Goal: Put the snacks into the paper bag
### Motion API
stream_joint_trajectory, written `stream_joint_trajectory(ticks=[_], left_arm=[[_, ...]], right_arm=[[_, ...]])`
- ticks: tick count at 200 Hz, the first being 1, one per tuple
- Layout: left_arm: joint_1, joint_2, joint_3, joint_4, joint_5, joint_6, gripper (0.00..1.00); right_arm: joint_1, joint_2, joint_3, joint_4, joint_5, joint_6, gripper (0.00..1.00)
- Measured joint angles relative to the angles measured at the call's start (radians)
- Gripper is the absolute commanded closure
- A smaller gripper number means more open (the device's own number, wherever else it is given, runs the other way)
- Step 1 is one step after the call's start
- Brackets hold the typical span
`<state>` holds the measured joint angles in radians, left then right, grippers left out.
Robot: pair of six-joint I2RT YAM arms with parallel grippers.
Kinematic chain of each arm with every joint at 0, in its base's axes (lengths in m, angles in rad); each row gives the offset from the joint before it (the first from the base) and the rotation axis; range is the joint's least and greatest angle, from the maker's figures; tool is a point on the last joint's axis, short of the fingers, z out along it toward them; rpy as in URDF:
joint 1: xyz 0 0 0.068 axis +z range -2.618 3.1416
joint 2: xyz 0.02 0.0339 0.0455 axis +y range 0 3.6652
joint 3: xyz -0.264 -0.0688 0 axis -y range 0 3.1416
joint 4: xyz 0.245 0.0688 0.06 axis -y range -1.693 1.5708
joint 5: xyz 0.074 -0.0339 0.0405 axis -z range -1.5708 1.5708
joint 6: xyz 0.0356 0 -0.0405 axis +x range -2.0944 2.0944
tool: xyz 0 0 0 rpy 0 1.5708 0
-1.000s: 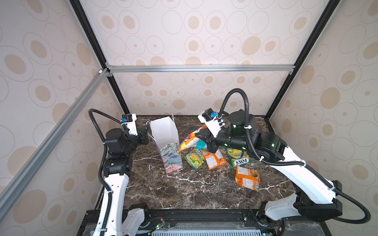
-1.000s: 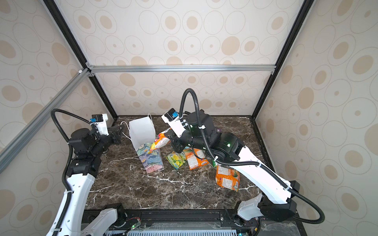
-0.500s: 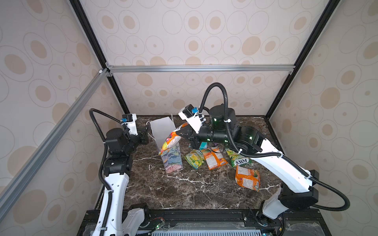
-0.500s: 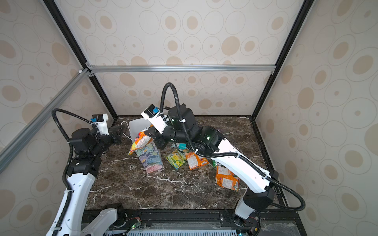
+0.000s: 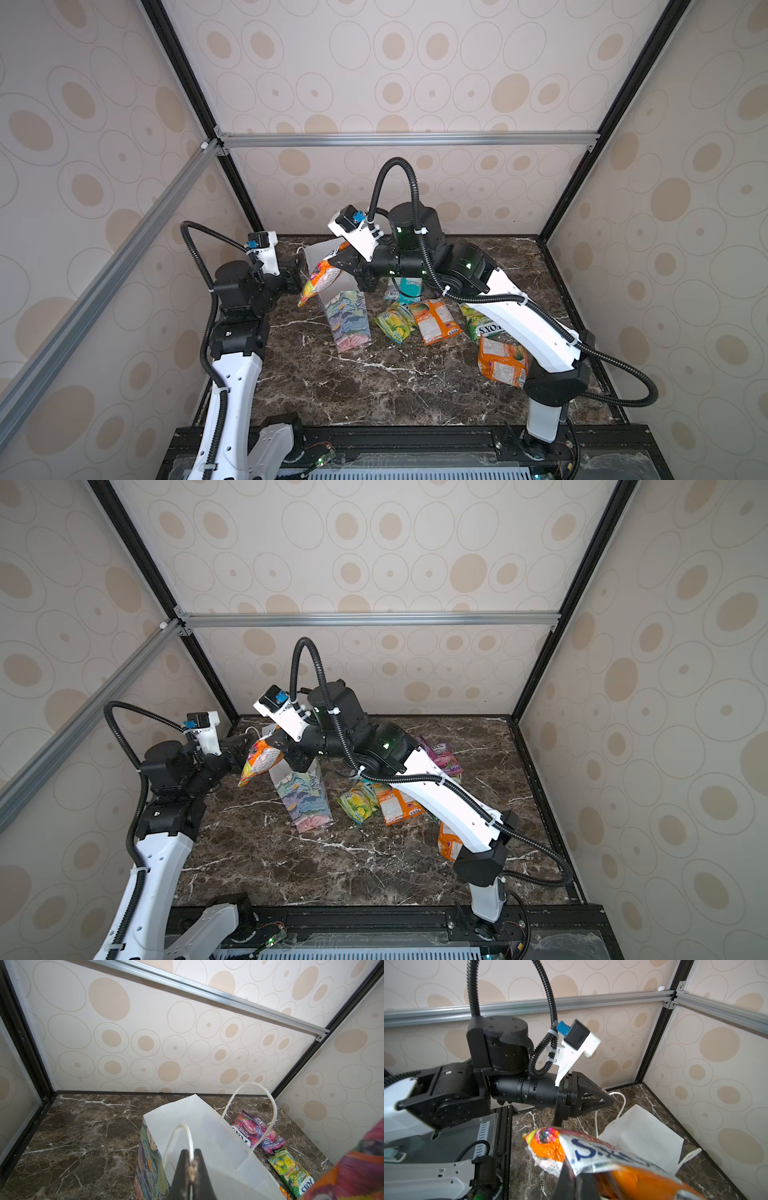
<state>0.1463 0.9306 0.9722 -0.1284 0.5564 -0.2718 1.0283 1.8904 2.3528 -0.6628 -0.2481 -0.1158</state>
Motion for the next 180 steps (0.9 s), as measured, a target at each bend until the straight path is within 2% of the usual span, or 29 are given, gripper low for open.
stream_joint_trajectory(ticks=[74,180], left_arm=[[0.0,0.0,0.0,0.0,-0.001,0.0,1.0],[0.0,0.001,0.0,0.0,-0.002,0.0,1.0]], right_arm=[[0.0,0.132,0.18,-0.12,0.007,-0.203,1.0],[-0.036,0.175,0.203,-0.177,0.08,-0.37,1.0]])
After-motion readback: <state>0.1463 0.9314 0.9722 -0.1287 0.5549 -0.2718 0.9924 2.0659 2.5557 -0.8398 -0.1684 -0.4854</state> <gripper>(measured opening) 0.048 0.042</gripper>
